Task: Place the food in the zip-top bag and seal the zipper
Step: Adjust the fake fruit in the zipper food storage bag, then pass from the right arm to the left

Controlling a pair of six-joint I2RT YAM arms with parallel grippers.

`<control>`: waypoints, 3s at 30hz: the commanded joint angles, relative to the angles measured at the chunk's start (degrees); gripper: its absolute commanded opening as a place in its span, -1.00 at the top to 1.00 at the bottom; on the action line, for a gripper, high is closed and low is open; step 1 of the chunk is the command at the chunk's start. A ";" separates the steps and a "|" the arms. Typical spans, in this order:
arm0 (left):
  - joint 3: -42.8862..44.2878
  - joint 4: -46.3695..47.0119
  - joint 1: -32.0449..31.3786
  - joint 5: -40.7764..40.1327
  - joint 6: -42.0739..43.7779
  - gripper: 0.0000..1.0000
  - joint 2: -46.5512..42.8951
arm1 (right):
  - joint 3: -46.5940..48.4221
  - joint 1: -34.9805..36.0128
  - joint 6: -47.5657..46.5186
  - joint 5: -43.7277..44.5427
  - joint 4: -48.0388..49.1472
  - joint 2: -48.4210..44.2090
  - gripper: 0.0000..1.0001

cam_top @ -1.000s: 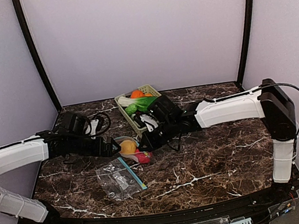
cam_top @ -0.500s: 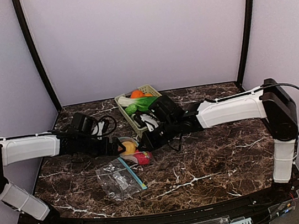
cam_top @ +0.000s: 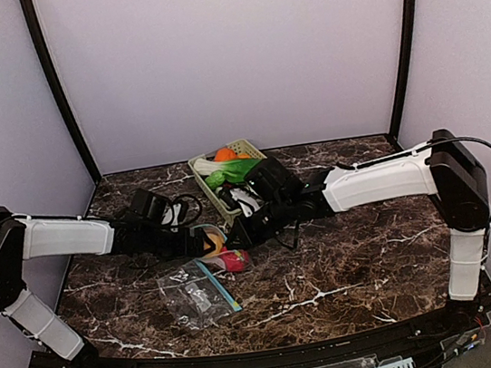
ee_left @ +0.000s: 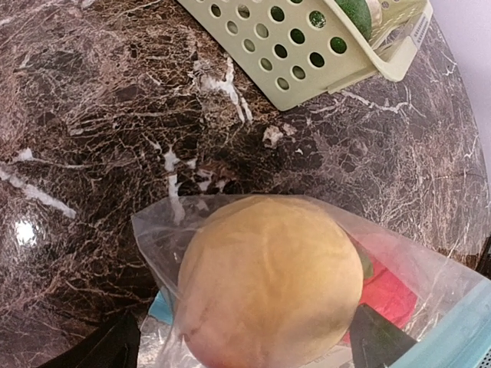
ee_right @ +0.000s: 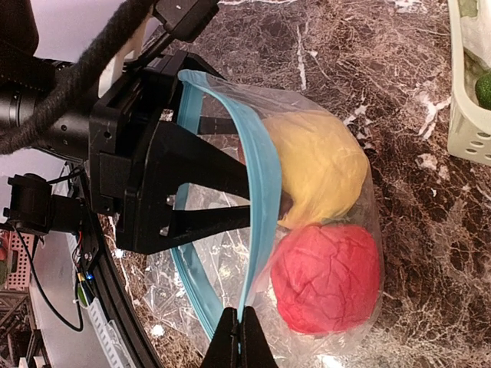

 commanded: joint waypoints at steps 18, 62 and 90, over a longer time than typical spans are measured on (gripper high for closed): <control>5.17 -10.38 -0.42 -4.37 2.63 -0.97 -9.85 | -1.42 -0.46 2.11 1.69 1.32 -2.50 1.00; 9.76 -19.18 -0.27 -5.96 14.05 0.36 -6.92 | -1.59 -0.44 1.44 0.24 0.80 -2.77 1.00; 16.40 -29.04 0.79 -1.52 21.36 0.99 -4.97 | 12.17 -8.45 -3.38 14.53 -7.32 0.77 -0.21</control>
